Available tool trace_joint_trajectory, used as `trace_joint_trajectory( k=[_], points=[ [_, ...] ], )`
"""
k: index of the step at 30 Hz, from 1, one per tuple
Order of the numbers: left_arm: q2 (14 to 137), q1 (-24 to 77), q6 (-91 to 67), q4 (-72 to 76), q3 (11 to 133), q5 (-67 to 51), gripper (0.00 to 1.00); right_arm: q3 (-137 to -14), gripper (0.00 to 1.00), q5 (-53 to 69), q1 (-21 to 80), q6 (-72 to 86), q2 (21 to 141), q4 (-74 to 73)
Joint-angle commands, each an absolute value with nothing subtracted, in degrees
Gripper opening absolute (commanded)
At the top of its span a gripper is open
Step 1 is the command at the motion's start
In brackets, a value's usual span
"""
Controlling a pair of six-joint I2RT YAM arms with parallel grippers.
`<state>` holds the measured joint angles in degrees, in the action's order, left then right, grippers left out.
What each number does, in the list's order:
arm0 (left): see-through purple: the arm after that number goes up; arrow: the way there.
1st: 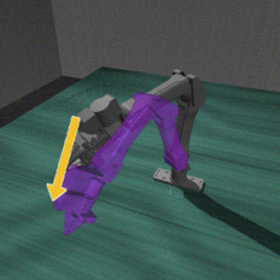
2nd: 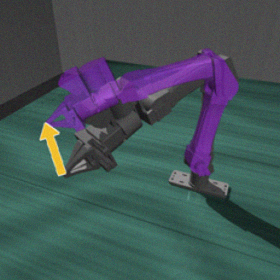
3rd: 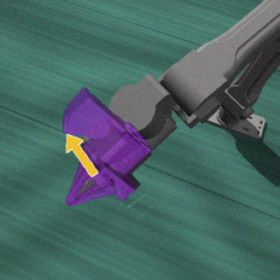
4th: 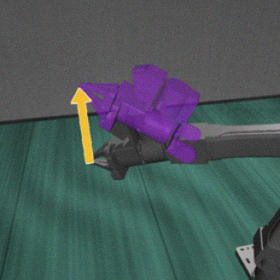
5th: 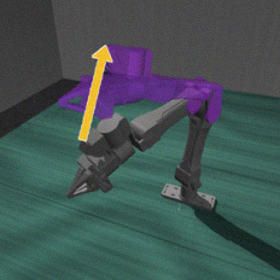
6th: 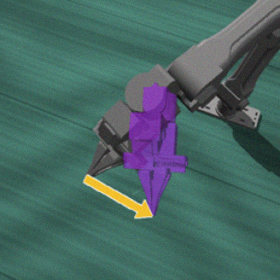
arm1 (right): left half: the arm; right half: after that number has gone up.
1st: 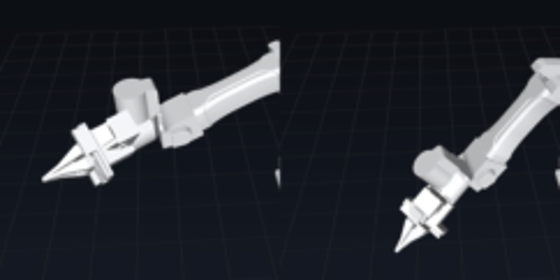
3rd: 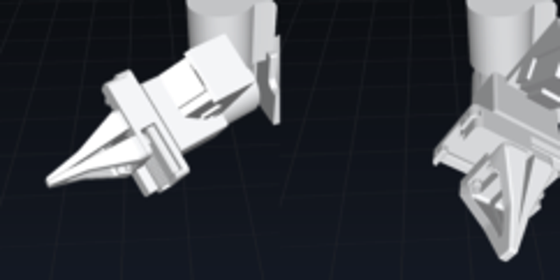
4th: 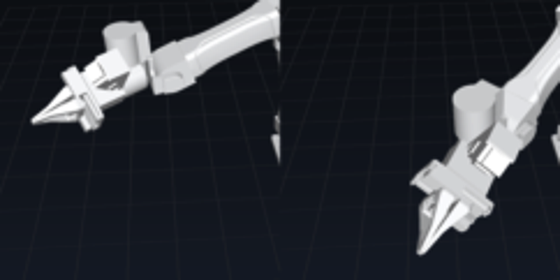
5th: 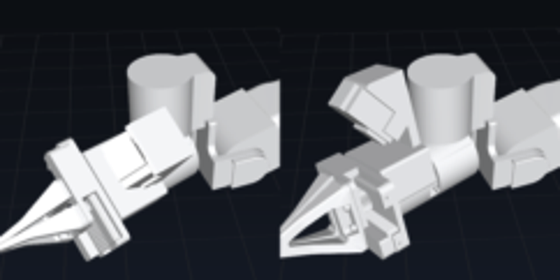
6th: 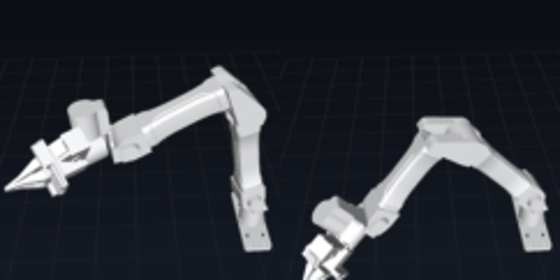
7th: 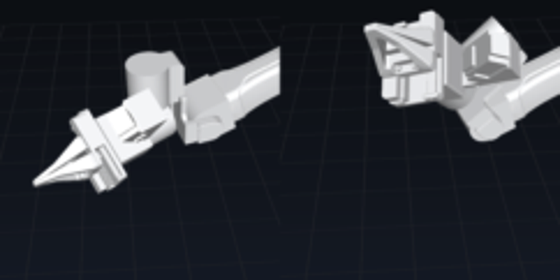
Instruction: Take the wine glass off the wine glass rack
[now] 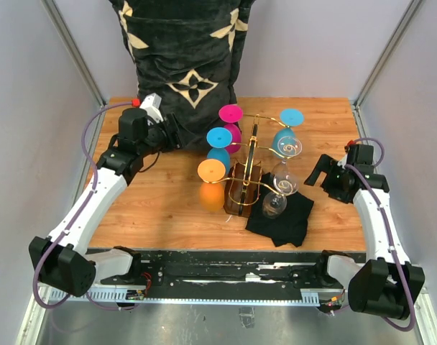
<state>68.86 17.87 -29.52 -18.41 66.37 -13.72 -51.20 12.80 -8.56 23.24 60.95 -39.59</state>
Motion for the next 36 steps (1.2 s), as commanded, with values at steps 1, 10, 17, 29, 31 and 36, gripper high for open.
trace_joint_trajectory(
  k=[1, 10, 17, 29, 31, 36],
  points=[
    [68.69, 18.19, -28.79, -17.29, 63.19, -12.0, 0.64, -47.62, 0.98, 16.03, -9.32, 23.88, 60.96, -38.5],
    [62.7, 18.13, -28.46, -19.26, 59.18, 8.43, 0.64, -49.32, 0.98, 10.23, -8.96, 21.59, 55.6, -45.52],
    [63.66, 18.17, -25.98, -25.59, 57.03, 17.73, 0.65, -54.02, 0.98, 7.28, -8.6, 18.31, 56.36, -49.03],
    [57.75, 18.19, -26.55, -20.0, 50.87, 12.66, 0.67, -42.78, 0.99, 31.22, -7.41, 23.9, 60.63, -38.44],
    [58.19, 18.13, -27.45, -19.43, 50.36, 11.31, 0.67, -41.01, 0.98, 34.22, -6.16, 26.3, 61.28, -35.84],
    [59.49, 18.19, -29.78, -17.63, 49.57, 8.99, 0.66, -36.82, 0.98, 33.82, -3.08, 30.52, 63.58, -32.0]
  ],
)
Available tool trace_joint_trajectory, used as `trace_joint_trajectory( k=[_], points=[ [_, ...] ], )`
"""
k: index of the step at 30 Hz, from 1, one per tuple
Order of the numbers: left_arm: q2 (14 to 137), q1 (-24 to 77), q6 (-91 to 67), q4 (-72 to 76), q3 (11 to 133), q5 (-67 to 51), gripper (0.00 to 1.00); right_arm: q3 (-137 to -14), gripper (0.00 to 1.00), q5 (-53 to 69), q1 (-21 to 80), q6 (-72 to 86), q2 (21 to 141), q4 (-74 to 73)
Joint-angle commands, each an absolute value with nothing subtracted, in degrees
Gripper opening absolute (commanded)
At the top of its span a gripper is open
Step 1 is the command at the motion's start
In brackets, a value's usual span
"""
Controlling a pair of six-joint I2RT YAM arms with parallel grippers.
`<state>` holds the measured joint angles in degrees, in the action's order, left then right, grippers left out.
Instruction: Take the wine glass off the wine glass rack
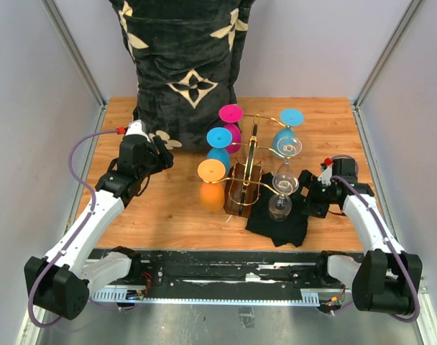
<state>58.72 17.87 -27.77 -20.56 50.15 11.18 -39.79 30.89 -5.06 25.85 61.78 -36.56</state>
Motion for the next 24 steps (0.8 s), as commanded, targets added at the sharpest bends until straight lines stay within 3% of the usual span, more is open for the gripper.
trace_joint_trajectory(
  k=[1, 7, 14, 18, 24],
  points=[
    [59.8, 18.18, -30.06, -17.32, 49.71, 8.44, 0.66, -36.34, 0.99, 32.95, -2.81, 30.56, 64.67, -31.72],
    [60.49, 18.16, -30.5, -17.3, 51.32, 7.85, 0.66, -40.74, 0.99, 18.07, -2.64, 28.27, 71.15, -34.32],
    [59.88, 18.16, -30.47, -17.4, 51.46, 8.54, 0.66, -55.57, 0.98, -1.87, -2.72, 23.57, 82.34, -41.91],
    [59.79, 18.17, -29.29, -18.38, 52.17, 9.61, 0.67, -58.53, 0.98, -0.15, -1.46, 22.75, 81.57, -43.51],
    [59.88, 18.18, -28.4, -18.12, 52.21, 10.23, 0.67, -51.67, 0.99, 8.64, -0.64, 20.51, 78.13, -42.15]
  ],
)
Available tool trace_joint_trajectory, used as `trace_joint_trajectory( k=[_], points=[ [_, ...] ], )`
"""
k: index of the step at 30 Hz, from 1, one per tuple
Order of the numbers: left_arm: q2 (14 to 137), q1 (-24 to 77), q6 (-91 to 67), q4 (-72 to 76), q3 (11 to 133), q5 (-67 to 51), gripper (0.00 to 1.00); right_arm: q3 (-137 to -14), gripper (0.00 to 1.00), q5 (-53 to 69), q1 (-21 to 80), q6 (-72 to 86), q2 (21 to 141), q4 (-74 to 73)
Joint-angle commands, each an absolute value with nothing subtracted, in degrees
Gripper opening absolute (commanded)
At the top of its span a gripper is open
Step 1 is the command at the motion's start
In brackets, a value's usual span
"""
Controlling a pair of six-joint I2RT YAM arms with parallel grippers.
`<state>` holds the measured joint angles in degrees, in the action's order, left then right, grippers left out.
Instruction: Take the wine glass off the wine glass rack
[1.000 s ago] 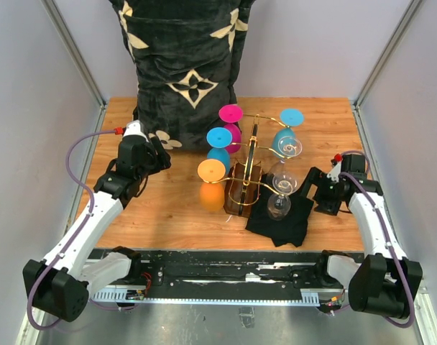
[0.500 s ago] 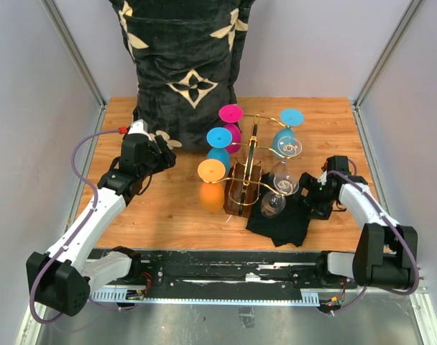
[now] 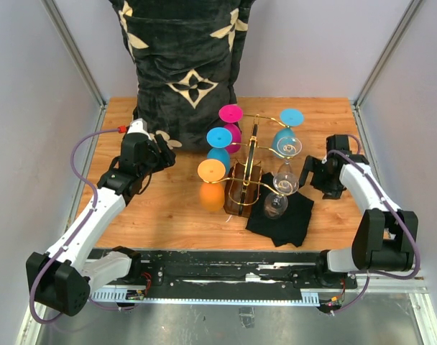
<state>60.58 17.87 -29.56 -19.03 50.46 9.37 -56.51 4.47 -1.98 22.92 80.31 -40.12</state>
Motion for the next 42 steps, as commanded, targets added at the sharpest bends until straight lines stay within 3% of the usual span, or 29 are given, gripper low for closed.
trace_joint_trajectory(
  k=[1, 11, 20, 23, 31, 36, 42],
  points=[
    [60.13, 18.2, -28.39, -18.11, 52.2, 10.12, 0.68, -50.01, 0.99, 10.18, -0.37, 20.23, 77.6, -41.33],
    [60.54, 18.17, -28.64, -18.1, 51.99, 9.23, 0.68, -45.62, 0.96, 12.84, 4.3, 19.81, 80.62, -38.35],
    [59.87, 18.16, -28.17, -18.5, 51.87, 9.56, 0.68, -53.15, 0.99, -10.15, 10.07, 18.8, 93.39, -46.38],
    [59.55, 18.17, -27.89, -18.67, 51.9, 9.71, 0.68, -56.56, 0.98, -17.14, 8.9, 19.43, 98.96, -48.26],
    [57.95, 18.17, -25.27, -20.37, 52.71, 12.45, 0.71, -68.31, 0.98, -19.68, -4.68, 20.02, 105.85, -51.34],
    [57.06, 18.13, -23.41, -21.22, 53.43, 14.53, 0.73, -71.66, 0.98, -22.6, -9.27, 20.13, 97.58, -53.17],
    [57.52, 18.11, -23.95, -20.58, 53.34, 13.94, 0.73, -61.84, 0.98, -3.83, -0.14, 20.57, 78.91, -47.95]
  ],
)
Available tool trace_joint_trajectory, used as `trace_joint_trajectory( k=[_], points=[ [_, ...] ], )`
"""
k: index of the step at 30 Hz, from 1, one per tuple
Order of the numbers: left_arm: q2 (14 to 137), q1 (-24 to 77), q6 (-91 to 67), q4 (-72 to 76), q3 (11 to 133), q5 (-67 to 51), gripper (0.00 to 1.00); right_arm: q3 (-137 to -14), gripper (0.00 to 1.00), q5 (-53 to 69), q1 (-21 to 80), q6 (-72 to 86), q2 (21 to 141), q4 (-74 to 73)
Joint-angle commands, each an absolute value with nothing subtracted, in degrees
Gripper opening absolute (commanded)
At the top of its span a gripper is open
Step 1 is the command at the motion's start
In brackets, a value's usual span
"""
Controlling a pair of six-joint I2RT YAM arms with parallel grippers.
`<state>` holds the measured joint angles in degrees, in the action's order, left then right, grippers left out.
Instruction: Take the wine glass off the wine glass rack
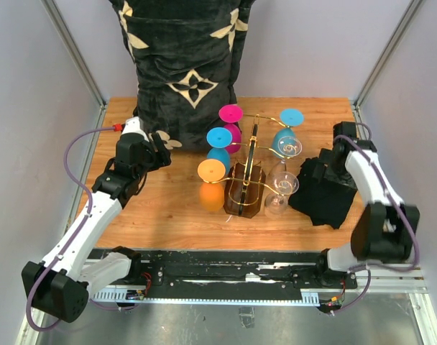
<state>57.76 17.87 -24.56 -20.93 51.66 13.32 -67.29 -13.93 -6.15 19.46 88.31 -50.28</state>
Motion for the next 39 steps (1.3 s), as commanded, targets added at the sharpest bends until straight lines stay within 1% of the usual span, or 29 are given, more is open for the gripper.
trace_joint_trajectory(
  k=[1, 5, 11, 15, 19, 21, 23, 25, 27, 29, 30, 33, 36, 39],
  points=[
    [57.68, 18.17, -24.07, -20.45, 53.43, 13.64, 0.73, -60.0, 0.98, -2.87, 1.56, 20.86, 77.63, -47.41],
    [58.31, 18.11, -24.94, -20.39, 53.66, 12.19, 0.73, -54.57, 0.98, -1.07, 2.99, 22.18, 77.29, -46.82],
    [57.65, 18.18, -25.68, -20.59, 53.19, 10.88, 0.73, -51.85, 0.98, -5.9, 2.99, 22.7, 84.04, -45.31],
    [56.67, 18.17, -25.25, -21.17, 53.08, 11.53, 0.73, -53.88, 0.98, -6.55, 2.9, 23.63, 90.98, -43.4],
    [55.53, 18.14, -24.1, -22.5, 53.35, 13.16, 0.74, -56.23, 0.98, -7.82, 2.15, 24.17, 95.33, -41.35],
    [54.93, 18.11, -23.64, -22.91, 53.28, 14.12, 0.76, -57.94, 0.98, -9.67, -1.33, 24.24, 98.39, -40.55],
    [54.36, 18.12, -23.32, -23.31, 53.46, 14.34, 0.76, -61.02, 0.98, -10.93, -9.11, 24.46, 101.99, -41.8],
    [54.03, 18.18, -22.67, -24.19, 54.11, 14.5, 0.76, -64.87, 0.98, -15.45, -15.01, 25.45, 103.91, -45.89],
    [53.81, 18.16, -21.99, -24.45, 54.57, 15.37, 0.78, -67.71, 0.98, -20.69, -18.46, 25.59, 102.44, -47.4],
    [53.9, 18.15, -21.74, -24.11, 54.73, 15.77, 0.79, -70.65, 0.98, -24.66, -19.82, 26.29, 99.08, -49.25],
    [54.11, 18.17, -21.86, -24.09, 54.94, 15.43, 0.79, -72.42, 0.98, -27.39, -19.61, 26.82, 96.98, -50.33],
    [54.97, 18.12, -23.26, -23.77, 55.19, 14.17, 0.79, -75.82, 0.98, -26.19, -15.45, 25.61, 89.1, -51.06],
    [55.65, 18.15, -24.71, -22.79, 55.4, 13.01, 0.79, -77.09, 0.99, -19.56, -8.36, 21.37, 79.52, -48.81],
    [56.12, 18.11, -25.41, -21.97, 56.71, 12.27, 0.78, -78.43, 0.99, -9.7, -3.78, 20.41, 73.63, -46.99]
  ],
)
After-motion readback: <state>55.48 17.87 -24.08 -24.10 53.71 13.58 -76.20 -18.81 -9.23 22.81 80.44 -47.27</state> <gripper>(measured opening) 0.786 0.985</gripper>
